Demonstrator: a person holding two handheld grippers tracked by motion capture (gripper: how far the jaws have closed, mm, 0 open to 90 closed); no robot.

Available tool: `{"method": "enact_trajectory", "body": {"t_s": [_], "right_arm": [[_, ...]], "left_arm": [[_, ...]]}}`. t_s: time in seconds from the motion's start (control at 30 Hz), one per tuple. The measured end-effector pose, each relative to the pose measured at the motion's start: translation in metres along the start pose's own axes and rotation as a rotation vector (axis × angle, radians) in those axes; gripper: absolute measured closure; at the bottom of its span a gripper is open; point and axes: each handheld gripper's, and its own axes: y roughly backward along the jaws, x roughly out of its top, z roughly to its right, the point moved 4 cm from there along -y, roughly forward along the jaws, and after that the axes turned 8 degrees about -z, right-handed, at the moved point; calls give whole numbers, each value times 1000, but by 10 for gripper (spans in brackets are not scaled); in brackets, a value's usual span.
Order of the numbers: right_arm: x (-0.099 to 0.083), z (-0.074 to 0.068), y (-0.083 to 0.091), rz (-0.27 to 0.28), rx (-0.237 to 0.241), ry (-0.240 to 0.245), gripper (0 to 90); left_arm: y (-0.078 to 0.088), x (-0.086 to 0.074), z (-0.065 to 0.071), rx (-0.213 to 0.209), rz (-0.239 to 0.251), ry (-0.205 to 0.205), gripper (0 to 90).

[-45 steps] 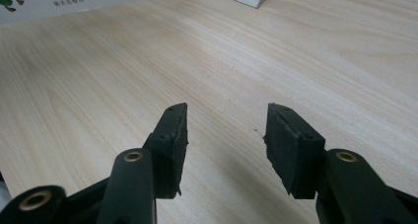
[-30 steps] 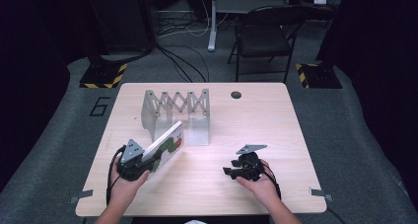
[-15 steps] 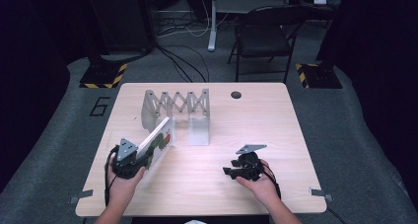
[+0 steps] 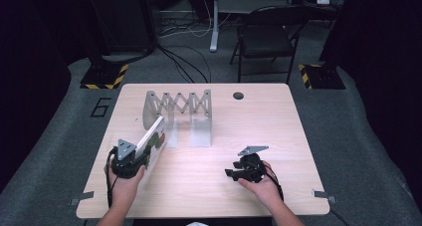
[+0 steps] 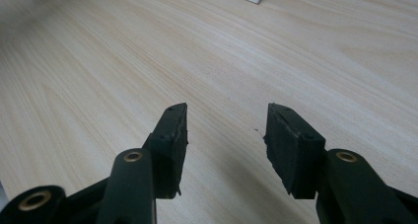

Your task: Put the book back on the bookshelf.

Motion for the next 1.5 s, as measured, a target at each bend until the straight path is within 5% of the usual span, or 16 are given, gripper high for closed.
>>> {"method": "enact_trajectory", "body": {"t_s": [0.8,1.5], "right_arm": [[-2,-2,0,-11,12,-17,511],[-3,-6,0,-20,23,-22,511]], "left_arm": [[-37,27,3,66,8,59,758],[-59,37,6,130,-14,36,757]]}}
